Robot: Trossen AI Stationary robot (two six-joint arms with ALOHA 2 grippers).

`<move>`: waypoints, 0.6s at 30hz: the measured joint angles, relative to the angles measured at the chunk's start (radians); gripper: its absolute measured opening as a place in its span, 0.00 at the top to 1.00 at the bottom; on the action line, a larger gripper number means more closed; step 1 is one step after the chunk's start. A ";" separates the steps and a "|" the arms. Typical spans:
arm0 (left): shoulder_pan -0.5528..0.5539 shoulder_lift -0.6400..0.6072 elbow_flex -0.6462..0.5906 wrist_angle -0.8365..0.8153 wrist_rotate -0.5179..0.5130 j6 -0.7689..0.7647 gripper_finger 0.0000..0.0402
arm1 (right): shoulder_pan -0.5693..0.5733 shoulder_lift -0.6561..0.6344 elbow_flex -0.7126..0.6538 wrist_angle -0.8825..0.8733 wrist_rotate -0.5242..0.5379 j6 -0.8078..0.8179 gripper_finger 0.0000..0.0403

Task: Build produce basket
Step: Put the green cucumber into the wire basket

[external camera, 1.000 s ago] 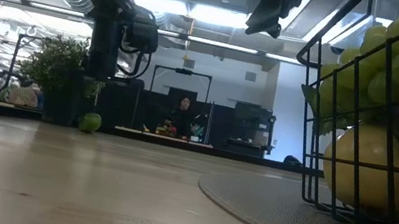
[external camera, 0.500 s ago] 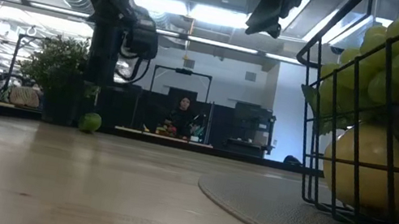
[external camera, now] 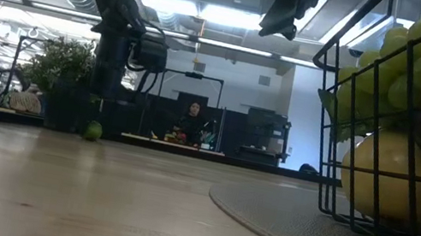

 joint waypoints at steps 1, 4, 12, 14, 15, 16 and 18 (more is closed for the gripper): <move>0.000 0.000 0.000 -0.001 -0.001 0.007 0.64 | 0.000 0.000 0.000 0.000 0.000 0.000 0.71; 0.000 0.000 0.000 0.000 -0.001 0.021 0.70 | 0.000 0.000 0.000 0.000 0.000 0.000 0.71; 0.000 0.000 0.000 -0.003 0.010 0.147 0.72 | 0.000 0.000 0.000 0.000 0.000 0.000 0.71; -0.003 0.000 0.000 -0.003 0.010 0.150 0.71 | 0.000 0.000 0.000 0.000 0.000 0.000 0.71; -0.005 0.000 0.000 -0.004 0.009 0.161 0.71 | 0.000 0.000 0.000 0.000 0.000 0.000 0.71; -0.005 0.000 0.000 -0.004 0.009 0.174 0.71 | 0.000 0.000 0.000 0.000 0.000 0.000 0.71; -0.007 0.000 0.000 -0.010 0.010 0.177 0.71 | 0.000 0.000 0.000 0.000 0.000 0.000 0.71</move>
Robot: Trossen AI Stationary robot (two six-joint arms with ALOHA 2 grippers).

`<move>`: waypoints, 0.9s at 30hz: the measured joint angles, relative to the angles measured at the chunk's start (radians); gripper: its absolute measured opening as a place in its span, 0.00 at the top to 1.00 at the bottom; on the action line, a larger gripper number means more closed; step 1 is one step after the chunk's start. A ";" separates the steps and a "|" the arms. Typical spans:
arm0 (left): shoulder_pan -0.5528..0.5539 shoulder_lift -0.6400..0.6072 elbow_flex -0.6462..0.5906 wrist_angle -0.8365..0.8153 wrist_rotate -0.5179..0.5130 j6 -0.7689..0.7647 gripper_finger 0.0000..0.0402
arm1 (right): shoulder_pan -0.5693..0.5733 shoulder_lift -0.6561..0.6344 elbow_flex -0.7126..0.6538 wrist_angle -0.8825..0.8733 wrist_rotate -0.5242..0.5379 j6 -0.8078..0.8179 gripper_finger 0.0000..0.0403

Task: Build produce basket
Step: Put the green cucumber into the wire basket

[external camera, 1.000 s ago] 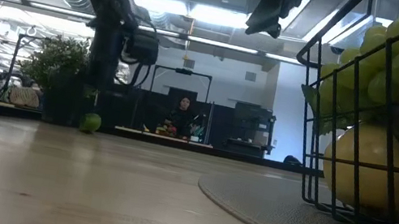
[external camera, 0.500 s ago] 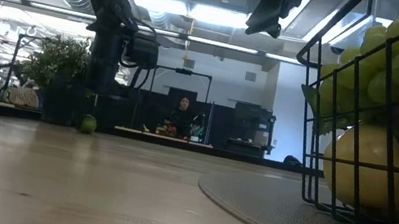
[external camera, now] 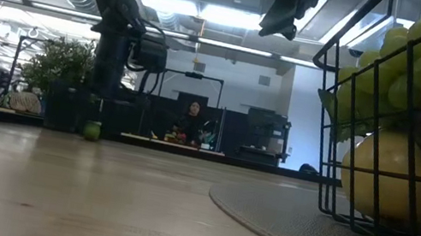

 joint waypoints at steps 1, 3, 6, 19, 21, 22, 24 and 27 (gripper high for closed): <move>-0.003 0.000 0.000 -0.010 0.003 0.000 0.71 | 0.000 0.000 0.000 0.000 0.000 0.000 0.71; -0.013 -0.001 0.000 -0.033 0.003 0.012 0.71 | 0.000 0.000 0.000 0.000 0.000 0.000 0.71; -0.037 -0.001 0.000 -0.034 0.007 0.210 0.71 | 0.000 0.000 0.000 0.000 0.000 0.000 0.71; -0.165 -0.001 0.000 -0.039 -0.037 0.705 0.71 | 0.000 0.000 0.000 0.000 0.000 0.000 0.71; -0.179 -0.001 0.000 -0.048 -0.049 0.706 0.71 | 0.000 0.000 0.000 0.000 0.000 0.000 0.71; -0.183 -0.001 0.000 -0.052 -0.050 0.706 0.71 | 0.000 0.000 0.000 0.000 0.000 0.000 0.71; -0.194 -0.001 0.000 -0.052 -0.050 0.707 0.71 | 0.000 0.000 0.000 0.000 0.000 0.000 0.71; -0.211 -0.001 0.000 -0.047 -0.049 0.740 0.72 | 0.000 0.000 0.000 0.000 0.000 0.000 0.71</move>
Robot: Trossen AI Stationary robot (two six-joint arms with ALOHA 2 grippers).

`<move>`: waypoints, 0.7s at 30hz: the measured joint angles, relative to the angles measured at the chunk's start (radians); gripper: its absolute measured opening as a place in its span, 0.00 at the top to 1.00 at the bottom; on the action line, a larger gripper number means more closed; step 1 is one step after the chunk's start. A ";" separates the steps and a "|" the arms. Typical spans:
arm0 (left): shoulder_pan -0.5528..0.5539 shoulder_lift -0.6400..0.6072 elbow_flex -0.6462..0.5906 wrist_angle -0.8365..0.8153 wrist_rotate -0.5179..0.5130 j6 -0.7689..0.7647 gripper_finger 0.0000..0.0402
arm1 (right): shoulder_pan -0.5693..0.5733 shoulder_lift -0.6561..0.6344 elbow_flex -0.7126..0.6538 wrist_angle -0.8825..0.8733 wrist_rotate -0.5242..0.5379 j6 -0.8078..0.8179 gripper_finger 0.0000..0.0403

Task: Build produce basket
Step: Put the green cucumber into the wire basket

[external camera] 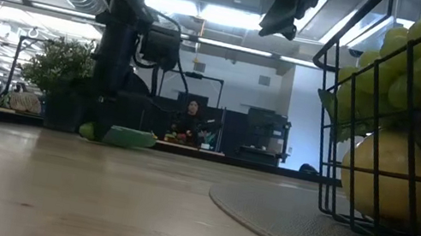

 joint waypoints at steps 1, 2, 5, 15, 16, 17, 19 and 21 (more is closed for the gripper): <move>-0.006 -0.002 0.000 0.001 0.001 0.020 0.72 | 0.000 0.000 0.000 0.000 0.000 0.000 0.71; -0.011 -0.007 0.000 -0.001 0.005 0.044 0.72 | 0.000 0.000 0.000 0.000 0.000 0.000 0.71; -0.029 -0.029 0.000 -0.003 0.007 0.101 0.72 | 0.000 0.000 0.000 0.000 0.000 0.000 0.71; -0.112 -0.183 0.000 -0.038 0.035 0.296 0.73 | 0.000 0.000 0.000 0.001 0.000 0.000 0.71; -0.125 -0.196 0.000 -0.041 0.034 0.309 0.73 | 0.000 0.000 0.000 0.001 0.000 0.000 0.71; -0.138 -0.208 0.000 -0.043 0.034 0.318 0.73 | 0.000 0.000 0.000 0.001 0.000 0.000 0.71; -0.165 -0.244 0.000 -0.050 0.034 0.336 0.73 | 0.000 0.000 0.000 0.004 0.000 0.000 0.71; -0.190 -0.269 0.001 -0.046 0.033 0.341 0.73 | 0.000 0.000 0.000 0.022 0.000 0.000 0.71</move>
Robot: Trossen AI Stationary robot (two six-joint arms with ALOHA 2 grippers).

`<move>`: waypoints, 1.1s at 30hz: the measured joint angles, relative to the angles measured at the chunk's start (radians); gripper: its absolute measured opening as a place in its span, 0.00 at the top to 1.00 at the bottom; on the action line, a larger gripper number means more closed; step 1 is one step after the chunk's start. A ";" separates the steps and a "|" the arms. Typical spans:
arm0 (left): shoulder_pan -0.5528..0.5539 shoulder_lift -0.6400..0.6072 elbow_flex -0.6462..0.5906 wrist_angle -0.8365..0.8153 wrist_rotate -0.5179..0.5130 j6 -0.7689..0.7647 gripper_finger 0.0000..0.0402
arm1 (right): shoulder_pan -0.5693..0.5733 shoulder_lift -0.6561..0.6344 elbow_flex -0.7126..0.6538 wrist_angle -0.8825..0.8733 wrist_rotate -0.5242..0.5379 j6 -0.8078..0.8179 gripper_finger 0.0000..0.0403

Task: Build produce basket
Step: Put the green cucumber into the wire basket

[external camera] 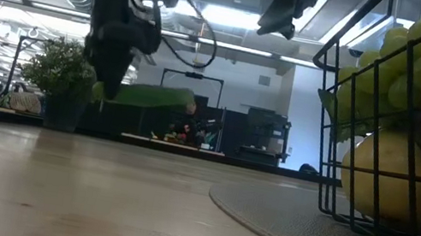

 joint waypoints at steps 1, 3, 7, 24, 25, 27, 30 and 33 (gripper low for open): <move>-0.012 -0.013 0.000 -0.004 -0.003 -0.003 0.73 | 0.000 0.000 0.000 0.007 0.000 0.001 0.71; -0.032 -0.038 0.000 0.002 -0.013 -0.017 0.73 | 0.000 0.000 0.000 0.016 -0.005 0.027 0.71; -0.069 -0.074 0.000 0.005 -0.038 -0.054 0.73 | 0.000 0.000 0.000 0.053 -0.012 0.102 0.71; -0.162 -0.100 0.000 0.020 -0.163 -0.061 0.73 | 0.145 0.000 0.000 -0.141 -0.277 -0.038 0.71; -0.163 -0.100 0.000 0.026 -0.165 -0.060 0.73 | 0.159 0.000 0.000 -0.122 -0.270 -0.013 0.71; -0.163 -0.100 0.000 0.036 -0.165 -0.057 0.73 | 0.181 0.000 0.000 -0.090 -0.258 0.020 0.71; -0.166 -0.100 0.000 0.065 -0.166 -0.010 0.73 | 0.211 0.000 0.000 -0.073 -0.191 0.018 0.71; -0.177 -0.120 0.011 0.066 -0.172 0.031 0.73 | 0.244 0.000 0.000 -0.081 -0.055 -0.058 0.71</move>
